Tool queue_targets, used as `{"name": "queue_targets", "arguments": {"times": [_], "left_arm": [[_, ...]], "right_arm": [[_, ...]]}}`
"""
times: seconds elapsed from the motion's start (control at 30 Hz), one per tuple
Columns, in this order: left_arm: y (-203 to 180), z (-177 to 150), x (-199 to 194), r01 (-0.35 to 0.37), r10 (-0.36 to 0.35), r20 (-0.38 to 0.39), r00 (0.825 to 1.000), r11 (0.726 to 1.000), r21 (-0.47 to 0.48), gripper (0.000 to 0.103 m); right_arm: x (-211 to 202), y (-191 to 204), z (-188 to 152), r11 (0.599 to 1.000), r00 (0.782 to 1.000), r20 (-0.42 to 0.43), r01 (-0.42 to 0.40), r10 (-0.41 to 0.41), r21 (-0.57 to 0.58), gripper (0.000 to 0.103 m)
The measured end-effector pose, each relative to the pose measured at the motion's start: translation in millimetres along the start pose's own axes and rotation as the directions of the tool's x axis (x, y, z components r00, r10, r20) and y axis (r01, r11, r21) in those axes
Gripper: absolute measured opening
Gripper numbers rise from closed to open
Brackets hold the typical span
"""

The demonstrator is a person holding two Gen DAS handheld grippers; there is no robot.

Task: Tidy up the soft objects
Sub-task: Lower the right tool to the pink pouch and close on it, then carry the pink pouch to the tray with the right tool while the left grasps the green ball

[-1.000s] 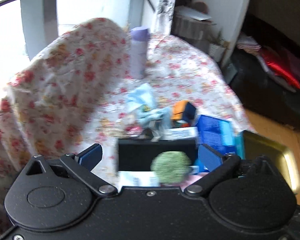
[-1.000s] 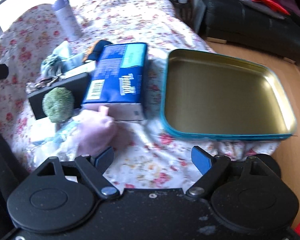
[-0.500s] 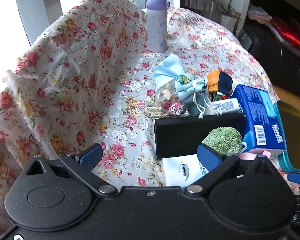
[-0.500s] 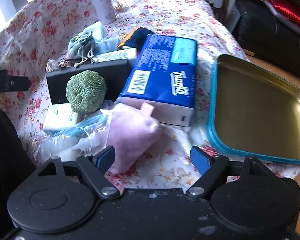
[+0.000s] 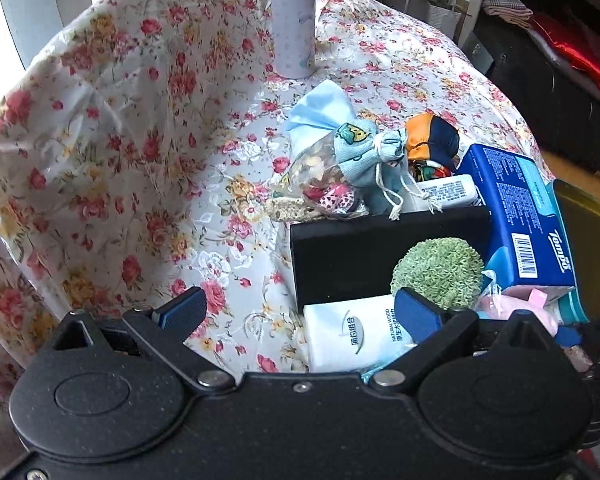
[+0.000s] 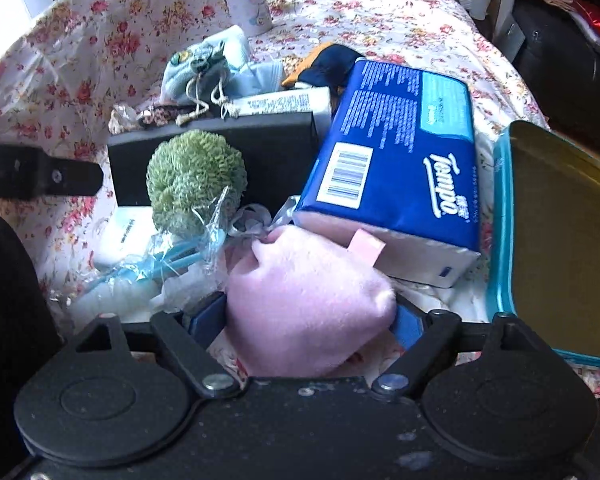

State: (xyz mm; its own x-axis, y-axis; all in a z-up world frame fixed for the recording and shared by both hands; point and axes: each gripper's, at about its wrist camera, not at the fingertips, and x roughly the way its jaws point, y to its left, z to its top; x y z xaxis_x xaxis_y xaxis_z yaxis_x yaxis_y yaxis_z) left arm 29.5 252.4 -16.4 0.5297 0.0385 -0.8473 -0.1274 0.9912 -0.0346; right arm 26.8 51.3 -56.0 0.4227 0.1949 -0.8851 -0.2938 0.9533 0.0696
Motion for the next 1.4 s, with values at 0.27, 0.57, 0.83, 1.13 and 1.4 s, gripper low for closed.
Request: {"name": "queue_targets", "arguments": {"times": [0.27,0.57,0.83,1.13,1.4], "left_arm": [[-1,-2,-1,0.009,-0.009,0.003,1.000,1.000,0.010,0.097],[-37,-4,-4,0.059,-0.059,0.001,0.998,0.993,0.100,0.097],[-88,-8,13,0.144,-0.136,-0.054,0.989,0.972,0.188,0.097],[-115,-16,42,0.142,-0.114,-0.126,0.985,0.961,0.239,0.080],[-117,-23,39,0.105,-0.085,-0.079,0.993,0.952,0.289,0.056]], "right_arm": [[-21,-10,-17,1.000,1.000,-0.003,-0.013,0.013,0.017,0.064],[-47,-42,-53,0.999,0.996,-0.084,0.037,-0.035,0.027,0.064],[-49,-76,-63,0.991,0.993,-0.113,0.042,-0.028,0.125,0.064],[-53,-80,-67,0.990,0.994,-0.111,0.032,-0.016,0.141,0.066],[-55,-82,-69,0.988,0.993,-0.115,0.030,-0.013,0.149,0.065]]}}
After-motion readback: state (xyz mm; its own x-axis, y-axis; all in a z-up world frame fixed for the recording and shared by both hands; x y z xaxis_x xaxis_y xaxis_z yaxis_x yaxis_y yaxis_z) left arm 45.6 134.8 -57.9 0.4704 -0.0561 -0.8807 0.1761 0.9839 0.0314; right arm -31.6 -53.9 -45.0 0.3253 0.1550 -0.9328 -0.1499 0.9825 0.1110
